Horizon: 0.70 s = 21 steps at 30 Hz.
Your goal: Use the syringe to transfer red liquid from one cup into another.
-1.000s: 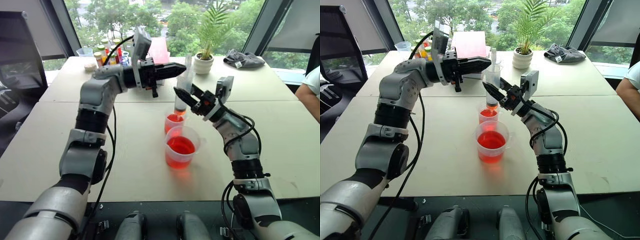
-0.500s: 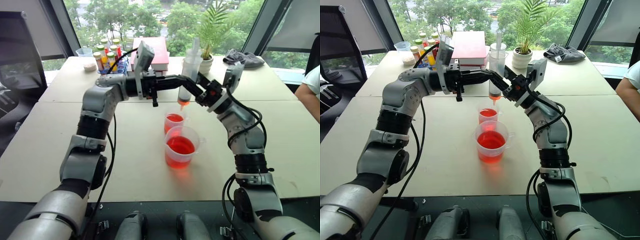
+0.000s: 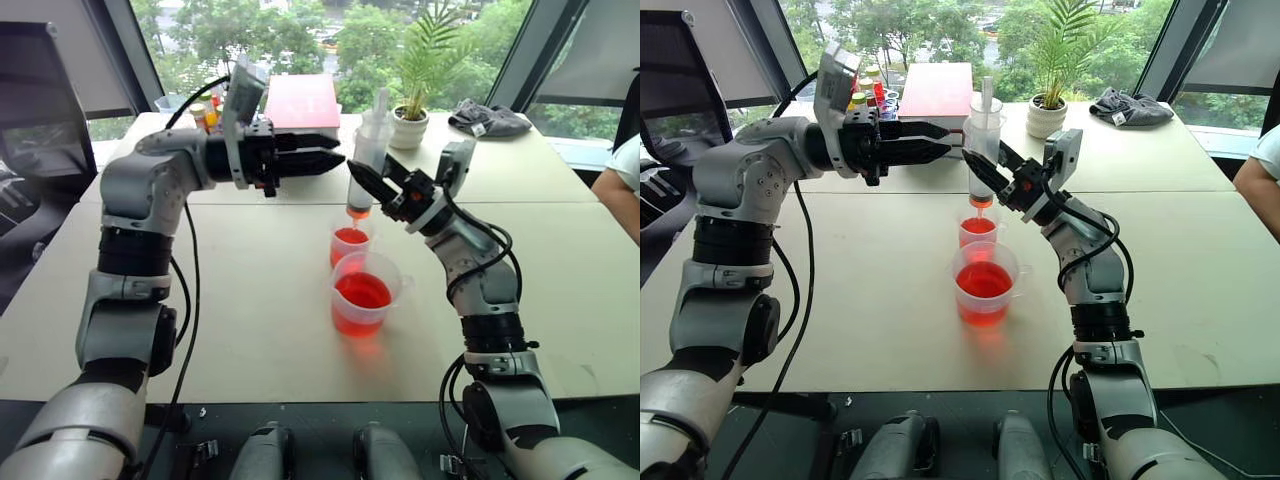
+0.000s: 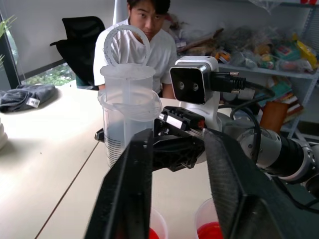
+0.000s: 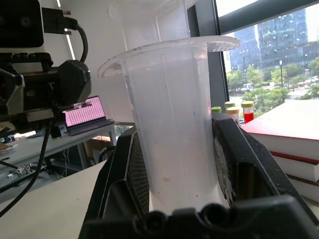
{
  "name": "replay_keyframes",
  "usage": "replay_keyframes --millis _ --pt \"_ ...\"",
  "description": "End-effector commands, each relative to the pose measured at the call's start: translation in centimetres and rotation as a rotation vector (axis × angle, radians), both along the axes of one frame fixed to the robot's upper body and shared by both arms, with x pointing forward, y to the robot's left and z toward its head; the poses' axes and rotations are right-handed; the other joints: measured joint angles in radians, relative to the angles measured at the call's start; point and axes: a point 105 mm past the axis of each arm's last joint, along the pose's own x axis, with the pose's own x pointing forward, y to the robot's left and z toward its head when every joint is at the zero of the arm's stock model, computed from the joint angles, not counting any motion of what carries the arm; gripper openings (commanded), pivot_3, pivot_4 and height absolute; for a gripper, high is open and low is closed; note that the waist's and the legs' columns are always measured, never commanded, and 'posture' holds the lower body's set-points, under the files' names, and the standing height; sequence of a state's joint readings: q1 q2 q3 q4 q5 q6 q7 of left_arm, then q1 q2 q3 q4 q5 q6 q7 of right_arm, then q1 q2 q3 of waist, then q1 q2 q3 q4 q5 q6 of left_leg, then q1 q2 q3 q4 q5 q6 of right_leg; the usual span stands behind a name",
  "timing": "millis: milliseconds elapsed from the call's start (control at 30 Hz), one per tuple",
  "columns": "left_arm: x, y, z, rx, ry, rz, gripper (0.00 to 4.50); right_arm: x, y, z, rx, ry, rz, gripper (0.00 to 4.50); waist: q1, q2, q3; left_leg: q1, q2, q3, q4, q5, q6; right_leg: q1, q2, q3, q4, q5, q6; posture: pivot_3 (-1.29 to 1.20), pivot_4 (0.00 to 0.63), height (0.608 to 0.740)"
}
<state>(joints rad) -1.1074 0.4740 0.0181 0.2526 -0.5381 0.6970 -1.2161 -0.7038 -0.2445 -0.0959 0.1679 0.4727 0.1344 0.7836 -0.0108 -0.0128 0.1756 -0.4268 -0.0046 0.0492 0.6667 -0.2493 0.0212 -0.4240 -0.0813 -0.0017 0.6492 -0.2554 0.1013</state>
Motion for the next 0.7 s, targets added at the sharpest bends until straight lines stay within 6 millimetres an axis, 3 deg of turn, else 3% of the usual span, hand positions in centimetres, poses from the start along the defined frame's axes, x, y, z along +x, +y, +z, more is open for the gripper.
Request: replay_keyframes --millis 33,67,100,500,700 --pt "-0.4 -0.8 1.9 -0.044 -0.062 -0.008 1.89 -0.4 0.1 0.3 0.001 -0.033 0.004 1.44 0.0 0.0 0.0 0.0 0.0 0.0 0.0 0.0 0.0 0.0 0.0 0.0 0.0 0.0 0.0 0.0 0.15 0.74" --pt "-0.3 -1.0 1.8 -0.046 -0.062 -0.012 2.4 -0.5 0.2 0.2 -0.002 -0.033 0.005 1.44 -0.001 0.0 0.0 0.0 0.0 0.0 0.0 0.0 0.0 0.0 0.0 0.0 0.0 0.0 0.0 0.0 0.15 0.74" --pt "-0.3 -1.3 1.8 -0.046 -0.069 -0.014 2.59 -0.5 0.3 0.2 -0.003 -0.034 0.007 1.44 -0.002 0.0 0.0 0.0 0.0 0.0 0.0 0.0 0.0 0.0 0.0 0.0 0.0 0.0 0.0 0.0 0.15 0.74" --pt "-0.4 -3.5 2.3 -0.074 -0.082 -0.065 2.59 -0.8 0.9 -0.1 -0.023 -0.038 0.016 1.44 -0.004 0.0 0.0 0.0 0.0 0.0 0.0 0.0 0.0 0.0 0.001 0.0 0.0 0.0 0.0 0.0 0.15 0.74" --pt "0.2 -4.6 1.5 -0.061 -0.061 -0.059 2.59 -1.0 1.1 0.2 -0.026 -0.049 0.026 1.44 -0.003 0.0 0.0 0.0 0.0 0.0 0.0 0.0 0.0 0.0 0.001 0.0 0.0 0.0 0.0 0.0 0.15 0.74"
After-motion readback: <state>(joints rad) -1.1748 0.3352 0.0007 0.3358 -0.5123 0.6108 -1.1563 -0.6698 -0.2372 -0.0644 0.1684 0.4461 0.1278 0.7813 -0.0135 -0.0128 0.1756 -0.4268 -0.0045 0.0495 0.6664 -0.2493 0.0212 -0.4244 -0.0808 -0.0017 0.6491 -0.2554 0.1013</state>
